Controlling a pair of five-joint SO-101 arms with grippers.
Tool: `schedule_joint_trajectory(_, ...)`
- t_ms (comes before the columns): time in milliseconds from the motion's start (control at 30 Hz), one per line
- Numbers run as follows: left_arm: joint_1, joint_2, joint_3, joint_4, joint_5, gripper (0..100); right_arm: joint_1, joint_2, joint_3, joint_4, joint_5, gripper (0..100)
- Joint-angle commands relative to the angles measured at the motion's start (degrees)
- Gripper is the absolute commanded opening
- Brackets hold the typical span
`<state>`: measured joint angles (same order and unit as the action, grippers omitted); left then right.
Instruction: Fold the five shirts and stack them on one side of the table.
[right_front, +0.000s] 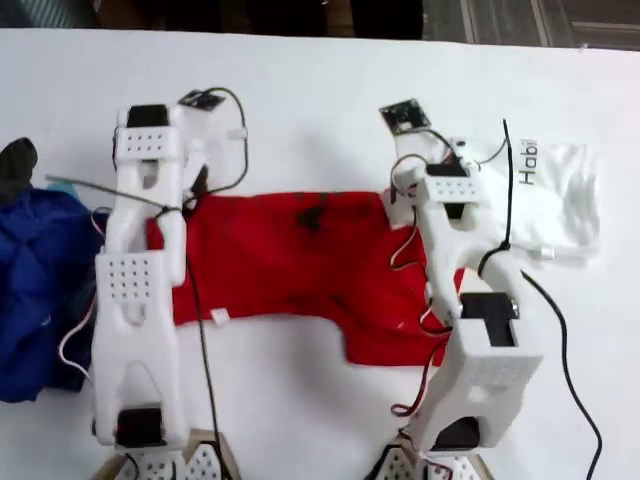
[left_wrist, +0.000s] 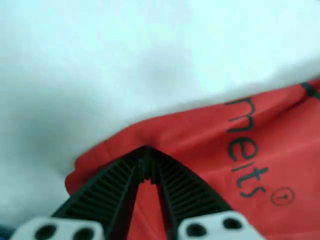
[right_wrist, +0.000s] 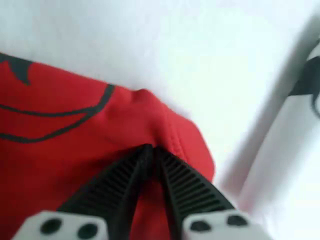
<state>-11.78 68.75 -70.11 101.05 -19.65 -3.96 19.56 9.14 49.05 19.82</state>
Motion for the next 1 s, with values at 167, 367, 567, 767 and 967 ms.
schedule_joint_trajectory(167,-4.3,2.5,-9.9,1.3,0.7,3,2.7,-1.5,-3.4,5.7,0.1,1.9)
schedule_joint_trajectory(367,-1.4,-4.1,-7.3,1.5,-1.4,3,1.9,-10.6,-3.0,7.5,0.1,1.9)
schedule_joint_trajectory(567,2.1,-17.1,6.0,1.5,-1.1,3,3.2,-18.2,-3.1,8.0,0.0,1.9)
schedule_joint_trajectory(767,6.4,-30.5,24.5,1.1,-1.6,3,2.9,-13.3,-3.0,2.9,0.1,2.2)
schedule_joint_trajectory(967,6.2,-37.3,46.1,-8.4,-1.7,3,0.4,-1.5,-6.8,3.8,0.1,13.1)
